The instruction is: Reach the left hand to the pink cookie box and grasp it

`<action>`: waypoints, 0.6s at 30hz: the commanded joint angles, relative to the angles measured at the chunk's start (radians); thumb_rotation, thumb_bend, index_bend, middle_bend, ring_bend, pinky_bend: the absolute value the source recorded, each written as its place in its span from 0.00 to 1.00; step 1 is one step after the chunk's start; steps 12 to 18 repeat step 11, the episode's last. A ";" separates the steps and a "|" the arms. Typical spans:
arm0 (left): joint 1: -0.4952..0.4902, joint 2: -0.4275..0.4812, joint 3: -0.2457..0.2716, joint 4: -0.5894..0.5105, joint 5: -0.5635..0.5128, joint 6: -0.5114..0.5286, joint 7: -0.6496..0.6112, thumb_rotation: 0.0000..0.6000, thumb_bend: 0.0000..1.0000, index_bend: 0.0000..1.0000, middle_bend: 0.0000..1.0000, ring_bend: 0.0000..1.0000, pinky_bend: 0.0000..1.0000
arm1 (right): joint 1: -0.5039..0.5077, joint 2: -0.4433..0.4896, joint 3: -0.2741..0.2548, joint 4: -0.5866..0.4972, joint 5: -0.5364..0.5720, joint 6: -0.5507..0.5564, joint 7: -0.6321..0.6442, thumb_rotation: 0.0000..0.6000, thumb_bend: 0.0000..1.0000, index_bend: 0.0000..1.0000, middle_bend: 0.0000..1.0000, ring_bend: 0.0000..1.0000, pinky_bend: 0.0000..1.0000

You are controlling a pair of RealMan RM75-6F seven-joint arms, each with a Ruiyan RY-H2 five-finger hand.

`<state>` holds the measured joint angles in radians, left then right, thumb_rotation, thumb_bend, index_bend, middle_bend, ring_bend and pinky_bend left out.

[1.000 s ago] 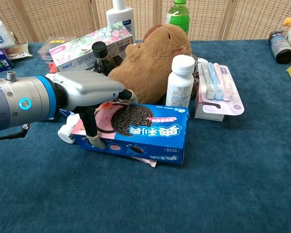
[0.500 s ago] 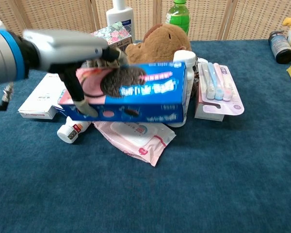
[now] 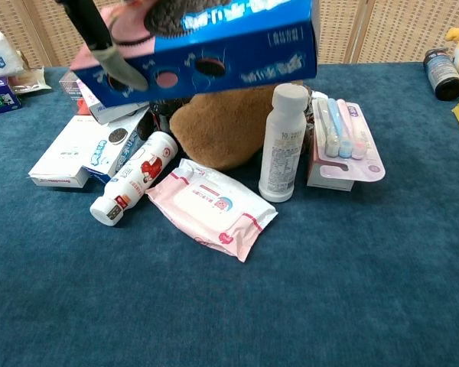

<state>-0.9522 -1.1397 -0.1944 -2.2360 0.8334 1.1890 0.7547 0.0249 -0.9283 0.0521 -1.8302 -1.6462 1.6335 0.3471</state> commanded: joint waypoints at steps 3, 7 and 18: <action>-0.009 0.041 -0.026 -0.029 -0.012 0.018 0.004 1.00 0.00 0.64 0.71 0.91 0.88 | 0.000 0.000 0.001 0.000 0.001 0.000 0.001 1.00 0.00 0.00 0.00 0.00 0.00; -0.012 0.078 -0.035 -0.046 -0.018 0.026 0.012 1.00 0.00 0.64 0.70 0.91 0.88 | 0.000 0.002 0.001 -0.001 0.000 0.001 0.003 1.00 0.00 0.00 0.00 0.00 0.00; -0.011 0.103 -0.044 -0.057 -0.019 0.032 0.002 1.00 0.00 0.64 0.69 0.91 0.88 | 0.000 0.001 0.001 -0.001 -0.001 0.001 0.001 1.00 0.00 0.00 0.00 0.00 0.00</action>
